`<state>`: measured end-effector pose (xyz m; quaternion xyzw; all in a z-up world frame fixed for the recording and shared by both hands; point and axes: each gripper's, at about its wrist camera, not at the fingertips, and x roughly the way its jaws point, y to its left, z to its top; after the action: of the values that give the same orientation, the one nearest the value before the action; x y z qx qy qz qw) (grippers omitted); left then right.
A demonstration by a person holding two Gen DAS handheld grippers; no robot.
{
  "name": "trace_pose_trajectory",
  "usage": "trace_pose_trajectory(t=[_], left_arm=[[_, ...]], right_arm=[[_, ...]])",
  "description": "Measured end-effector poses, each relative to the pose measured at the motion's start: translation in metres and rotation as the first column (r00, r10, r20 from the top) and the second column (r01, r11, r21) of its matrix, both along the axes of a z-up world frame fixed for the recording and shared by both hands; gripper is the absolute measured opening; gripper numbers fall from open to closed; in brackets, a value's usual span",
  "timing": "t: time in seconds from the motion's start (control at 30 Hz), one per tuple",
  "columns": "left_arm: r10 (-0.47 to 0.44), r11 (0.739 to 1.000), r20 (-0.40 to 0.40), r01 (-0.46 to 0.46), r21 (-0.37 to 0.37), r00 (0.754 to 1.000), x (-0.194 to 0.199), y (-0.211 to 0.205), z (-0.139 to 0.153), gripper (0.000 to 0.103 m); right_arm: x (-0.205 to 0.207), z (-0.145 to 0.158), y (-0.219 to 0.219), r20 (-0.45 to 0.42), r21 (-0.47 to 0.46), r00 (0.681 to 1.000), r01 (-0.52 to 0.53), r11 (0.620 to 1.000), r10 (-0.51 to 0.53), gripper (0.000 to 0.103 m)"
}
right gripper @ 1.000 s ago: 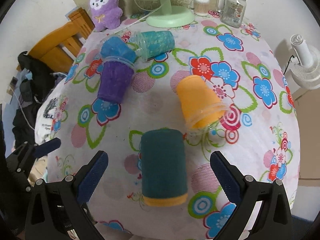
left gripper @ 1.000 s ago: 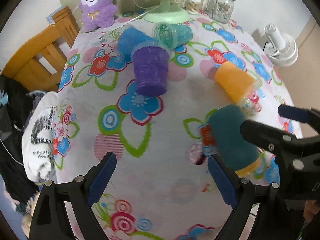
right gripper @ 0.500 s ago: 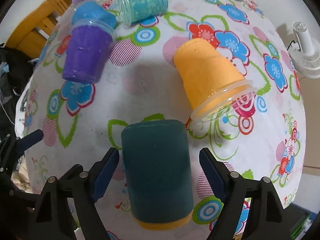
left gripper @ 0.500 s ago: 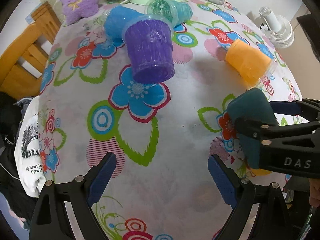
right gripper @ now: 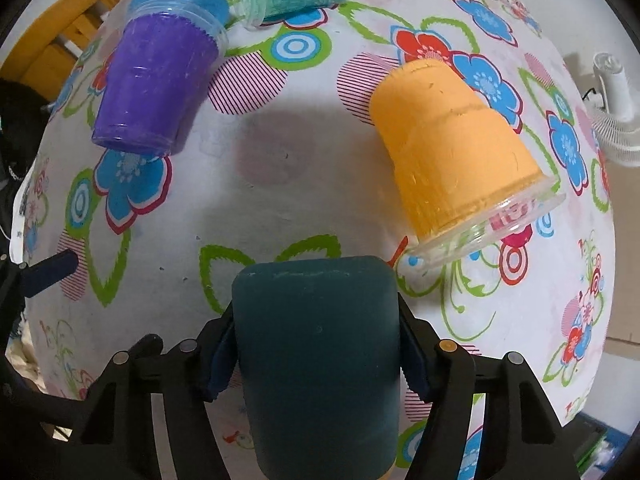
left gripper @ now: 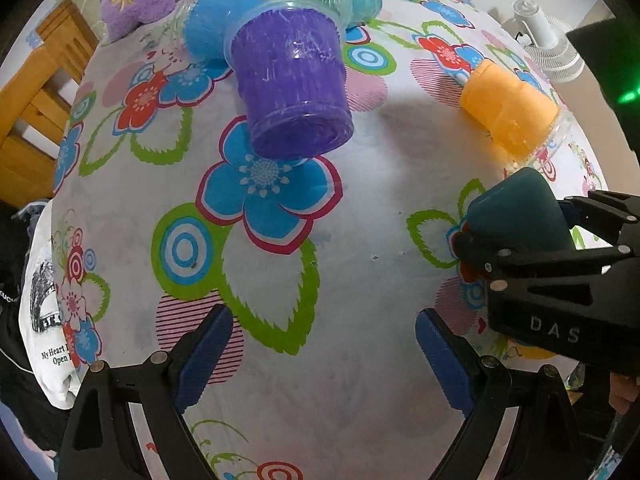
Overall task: Flip cup upside down
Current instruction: 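Rotate the teal cup with the right tool so its yellow rim faces down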
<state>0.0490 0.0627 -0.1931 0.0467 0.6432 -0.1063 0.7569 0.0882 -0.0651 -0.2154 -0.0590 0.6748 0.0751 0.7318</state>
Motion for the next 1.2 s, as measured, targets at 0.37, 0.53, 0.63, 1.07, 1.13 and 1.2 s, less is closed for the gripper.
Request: trace_pose_trajectory(t=[0.37, 0.53, 0.63, 1.07, 1.13, 1.2], left_arm=[[0.012, 1.000, 0.025, -0.011, -0.023, 1.000, 0.002, 0.002, 0.023, 0.094], [0.008, 1.000, 0.062, -0.007, -0.020, 0.998, -0.007, -0.004, 0.046, 0.094], [0.022, 0.999, 0.080, -0.020, -0.025, 0.997, -0.014, -0.011, 0.061, 0.094], [0.150, 0.989, 0.198, -0.146, -0.037, 0.969, -0.029, -0.037, 0.116, 0.094], [0.176, 0.984, 0.211, -0.171, -0.043, 0.962, -0.029, -0.040, 0.120, 0.094], [0.194, 0.981, 0.222, -0.187, -0.050, 0.956, -0.029, -0.041, 0.121, 0.094]], right_arm=[[-0.017, 0.036, -0.002, 0.086, 0.062, 0.996, -0.006, 0.998, 0.001, 0.069], [-0.029, 0.062, -0.017, 0.147, 0.103, 0.989, 0.002, 0.995, -0.018, 0.069], [-0.034, 0.079, -0.020, 0.184, 0.127, 0.983, -0.005, 0.992, -0.018, 0.069], [-0.048, 0.145, -0.067, 0.392, 0.199, 0.920, -0.076, 0.977, -0.008, 0.069], [-0.049, 0.149, -0.074, 0.419, 0.206, 0.908, -0.086, 0.975, -0.008, 0.069], [-0.051, 0.151, -0.080, 0.445, 0.217, 0.896, -0.100, 0.971, -0.007, 0.069]])
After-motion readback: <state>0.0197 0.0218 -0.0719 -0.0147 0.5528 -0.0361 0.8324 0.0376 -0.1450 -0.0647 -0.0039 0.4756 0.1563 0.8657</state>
